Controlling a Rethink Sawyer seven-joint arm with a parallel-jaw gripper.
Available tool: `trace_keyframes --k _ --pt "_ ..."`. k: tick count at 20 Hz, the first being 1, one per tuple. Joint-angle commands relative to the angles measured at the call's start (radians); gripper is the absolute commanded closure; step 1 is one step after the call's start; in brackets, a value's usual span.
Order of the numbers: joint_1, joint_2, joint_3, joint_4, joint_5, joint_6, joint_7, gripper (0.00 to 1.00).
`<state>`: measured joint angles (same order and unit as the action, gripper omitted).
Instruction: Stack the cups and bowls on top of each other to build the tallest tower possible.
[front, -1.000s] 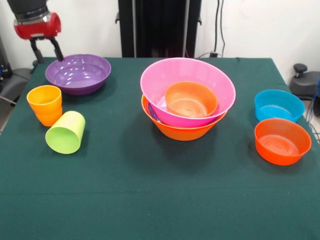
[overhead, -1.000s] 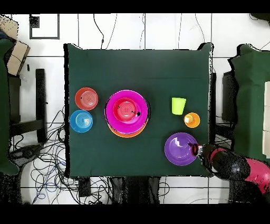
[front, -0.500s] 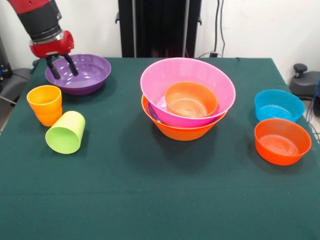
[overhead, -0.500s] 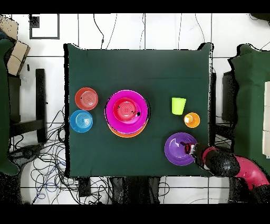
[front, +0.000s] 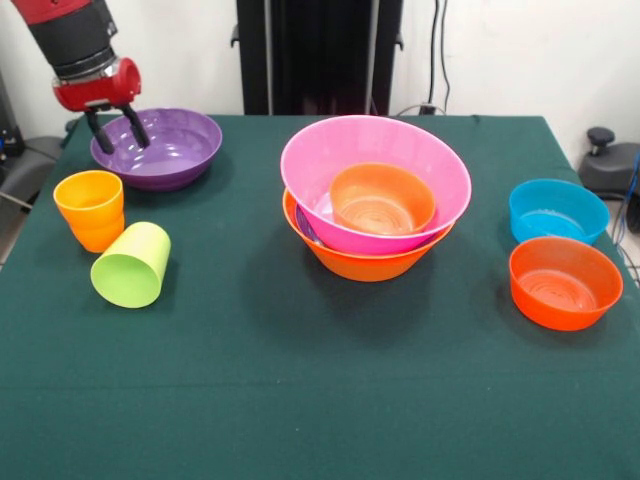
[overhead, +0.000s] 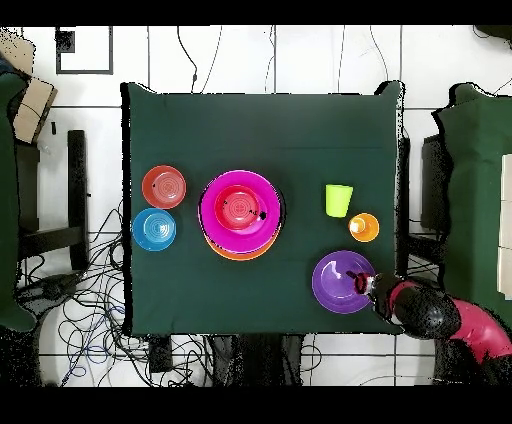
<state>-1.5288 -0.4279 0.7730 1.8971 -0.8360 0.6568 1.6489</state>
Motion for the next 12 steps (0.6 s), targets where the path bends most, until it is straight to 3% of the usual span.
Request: trace_keyframes --k 1,12 --pt "0.048 -0.042 0.041 -0.040 0.010 0.104 -0.258 0.00" --pt "0.034 0.032 0.031 -0.102 -0.017 0.096 -0.318 0.00"
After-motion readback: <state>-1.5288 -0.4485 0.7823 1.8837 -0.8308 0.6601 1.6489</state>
